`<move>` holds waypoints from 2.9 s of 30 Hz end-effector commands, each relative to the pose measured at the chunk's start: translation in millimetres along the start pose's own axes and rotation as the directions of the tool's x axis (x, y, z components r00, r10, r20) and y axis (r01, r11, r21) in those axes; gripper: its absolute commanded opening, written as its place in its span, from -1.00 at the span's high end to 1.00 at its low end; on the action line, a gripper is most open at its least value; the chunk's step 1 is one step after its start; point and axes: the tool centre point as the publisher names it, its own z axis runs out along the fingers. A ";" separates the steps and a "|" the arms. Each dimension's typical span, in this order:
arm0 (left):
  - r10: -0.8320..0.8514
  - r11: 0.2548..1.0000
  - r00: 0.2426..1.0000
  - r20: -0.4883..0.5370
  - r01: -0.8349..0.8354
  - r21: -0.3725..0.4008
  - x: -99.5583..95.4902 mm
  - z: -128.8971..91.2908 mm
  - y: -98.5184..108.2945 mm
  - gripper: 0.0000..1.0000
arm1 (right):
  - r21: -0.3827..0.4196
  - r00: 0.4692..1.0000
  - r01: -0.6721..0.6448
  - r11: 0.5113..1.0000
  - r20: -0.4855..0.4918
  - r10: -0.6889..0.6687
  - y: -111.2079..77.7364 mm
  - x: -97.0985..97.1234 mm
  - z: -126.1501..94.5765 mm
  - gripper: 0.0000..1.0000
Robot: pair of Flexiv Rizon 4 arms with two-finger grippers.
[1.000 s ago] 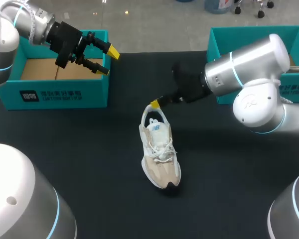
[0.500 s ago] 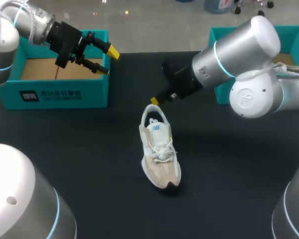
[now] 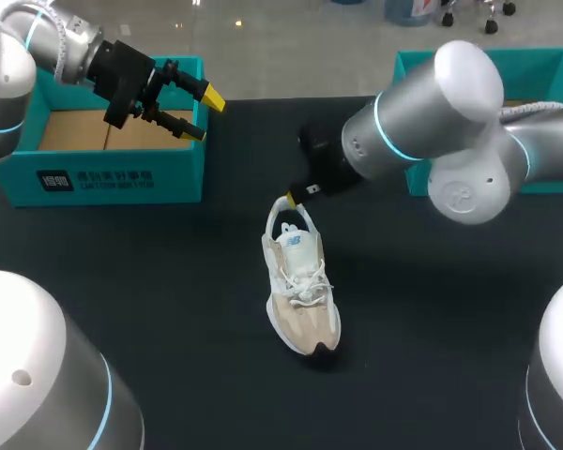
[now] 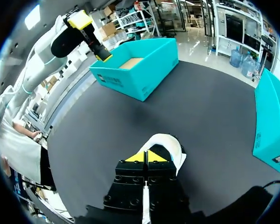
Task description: Take the shoe out of the shoebox, open the shoe tongue, remove and reinsert the insole, then place the shoe into the shoebox
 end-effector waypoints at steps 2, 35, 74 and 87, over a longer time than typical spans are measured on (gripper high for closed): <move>0.001 1.000 1.000 -0.002 -0.001 0.001 -0.2 -0.3 -0.1 -1.00 | 0.085 0.949 -0.062 0.994 0.313 0.033 5.6 8.2 1.0 1.00; 0.001 1.000 1.000 -0.002 -0.001 0.001 -0.2 -0.3 -0.1 -1.00 | 0.114 0.916 -0.254 0.960 0.346 0.201 -15.0 8.5 24.9 1.00; 0.001 1.000 1.000 -0.002 -0.001 0.001 -0.2 -0.3 -0.1 -1.00 | 0.308 0.896 -0.314 0.898 0.408 0.173 -51.0 -13.4 60.9 1.00; 0.001 1.000 1.000 -0.002 -0.001 0.001 -0.2 -0.3 -0.1 -1.00 | 0.316 0.896 -0.313 0.896 0.412 0.167 -52.3 -15.8 65.4 1.00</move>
